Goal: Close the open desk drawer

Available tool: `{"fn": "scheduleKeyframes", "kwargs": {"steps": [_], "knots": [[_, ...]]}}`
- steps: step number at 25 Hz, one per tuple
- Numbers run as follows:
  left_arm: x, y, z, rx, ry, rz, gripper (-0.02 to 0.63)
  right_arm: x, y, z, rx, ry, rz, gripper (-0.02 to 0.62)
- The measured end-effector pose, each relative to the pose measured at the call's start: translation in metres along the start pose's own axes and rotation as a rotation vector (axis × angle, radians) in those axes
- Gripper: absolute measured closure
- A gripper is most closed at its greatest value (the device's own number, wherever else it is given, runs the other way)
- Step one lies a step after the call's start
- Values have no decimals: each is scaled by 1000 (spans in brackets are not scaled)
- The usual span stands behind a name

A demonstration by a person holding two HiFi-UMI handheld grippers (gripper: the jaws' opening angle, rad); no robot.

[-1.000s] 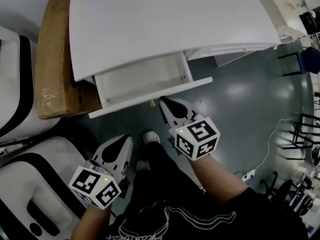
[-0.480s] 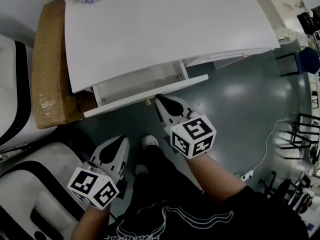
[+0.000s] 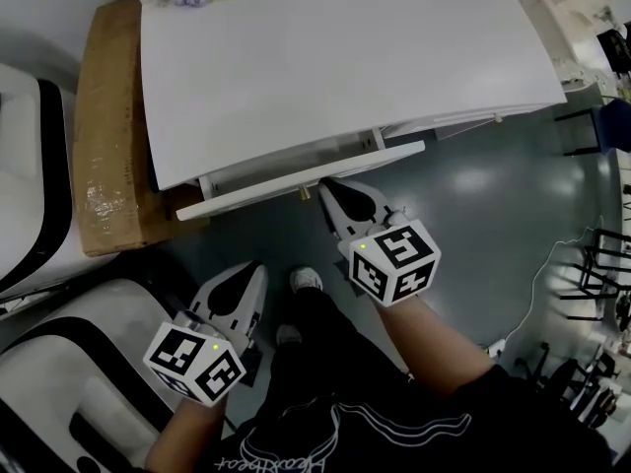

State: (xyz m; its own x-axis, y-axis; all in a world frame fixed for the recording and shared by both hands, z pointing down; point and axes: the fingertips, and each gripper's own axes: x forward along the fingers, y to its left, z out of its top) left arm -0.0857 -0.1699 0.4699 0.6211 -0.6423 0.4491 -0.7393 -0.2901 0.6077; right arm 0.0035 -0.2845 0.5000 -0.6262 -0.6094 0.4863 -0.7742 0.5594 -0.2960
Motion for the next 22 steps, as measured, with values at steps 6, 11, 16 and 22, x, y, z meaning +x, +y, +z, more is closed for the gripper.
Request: {"fn": "scheduleKeyframes", "kwargs": {"steps": [6, 11, 16, 22], "knots": [[2, 8, 2, -9, -4, 11, 601, 11, -3, 7, 3, -12, -3, 589], [3, 13, 4, -15, -7, 19, 601, 18, -6, 14, 1, -22, -7, 589], [4, 18, 5, -21, -9, 24, 601, 26, -10, 19, -4, -23, -11, 589], [3, 22, 8, -25, -14, 31, 601, 30, -11, 23, -14, -23, -14, 589]]}}
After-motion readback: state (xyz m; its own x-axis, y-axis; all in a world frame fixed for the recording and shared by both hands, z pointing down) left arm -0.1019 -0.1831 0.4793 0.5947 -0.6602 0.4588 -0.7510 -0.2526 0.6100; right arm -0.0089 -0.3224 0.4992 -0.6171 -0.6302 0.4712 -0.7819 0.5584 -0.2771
